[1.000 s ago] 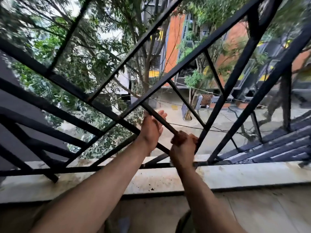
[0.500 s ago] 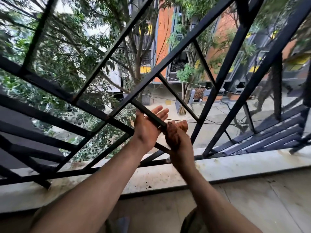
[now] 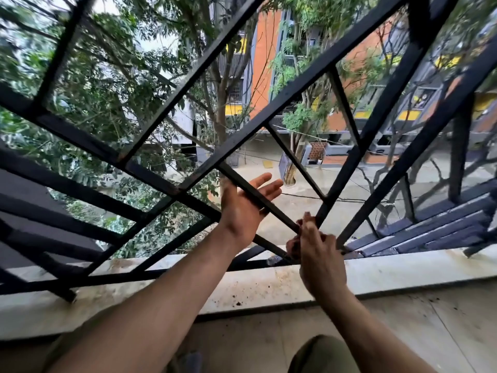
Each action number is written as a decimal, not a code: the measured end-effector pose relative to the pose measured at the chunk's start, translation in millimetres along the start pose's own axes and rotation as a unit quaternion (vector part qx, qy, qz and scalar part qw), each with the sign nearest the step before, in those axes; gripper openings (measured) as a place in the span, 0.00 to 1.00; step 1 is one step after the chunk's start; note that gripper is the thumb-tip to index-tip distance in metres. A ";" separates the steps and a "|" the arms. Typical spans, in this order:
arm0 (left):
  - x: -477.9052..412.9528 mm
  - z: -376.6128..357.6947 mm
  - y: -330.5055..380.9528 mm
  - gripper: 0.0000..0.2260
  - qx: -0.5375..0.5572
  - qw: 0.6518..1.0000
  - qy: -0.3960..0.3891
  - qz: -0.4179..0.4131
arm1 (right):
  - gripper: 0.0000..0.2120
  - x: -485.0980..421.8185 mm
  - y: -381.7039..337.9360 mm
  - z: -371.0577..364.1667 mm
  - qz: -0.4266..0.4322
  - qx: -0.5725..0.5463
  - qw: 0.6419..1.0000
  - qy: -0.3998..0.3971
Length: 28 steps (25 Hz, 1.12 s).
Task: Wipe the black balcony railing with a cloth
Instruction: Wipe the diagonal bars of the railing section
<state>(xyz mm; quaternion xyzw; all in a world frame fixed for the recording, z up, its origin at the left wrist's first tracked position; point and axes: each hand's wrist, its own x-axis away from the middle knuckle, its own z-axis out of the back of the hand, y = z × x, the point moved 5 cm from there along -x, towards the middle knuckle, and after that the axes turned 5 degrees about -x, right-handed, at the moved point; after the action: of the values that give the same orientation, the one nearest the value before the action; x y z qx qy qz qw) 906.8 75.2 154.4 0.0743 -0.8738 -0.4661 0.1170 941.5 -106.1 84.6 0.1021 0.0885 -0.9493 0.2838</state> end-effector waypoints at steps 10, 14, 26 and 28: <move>0.1 -8.1 -0.4 0.44 0.005 1.000 0.007 -0.003 | 0.25 -8.4 -6.6 1.9 -0.002 -0.019 0.995 -0.101; 6.0 -7.9 3.9 0.43 0.006 1.000 -0.001 -0.002 | 0.27 -22.1 11.5 32.4 -0.007 -0.047 0.999 -0.020; 3.1 -2.7 0.7 0.43 0.039 0.999 -0.022 0.029 | 0.14 -4.0 -26.5 23.3 -0.149 -0.469 0.868 -0.073; 4.1 2.3 -1.5 0.41 0.020 0.999 0.023 0.012 | 0.11 -3.5 -26.7 22.2 -0.180 -0.388 0.899 -0.091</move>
<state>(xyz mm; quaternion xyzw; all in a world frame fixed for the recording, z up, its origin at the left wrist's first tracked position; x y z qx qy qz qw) 902.2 75.2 152.5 0.0769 -0.8808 -0.4451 0.1417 926.3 -87.4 109.7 -0.1203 0.4405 -0.8798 0.1318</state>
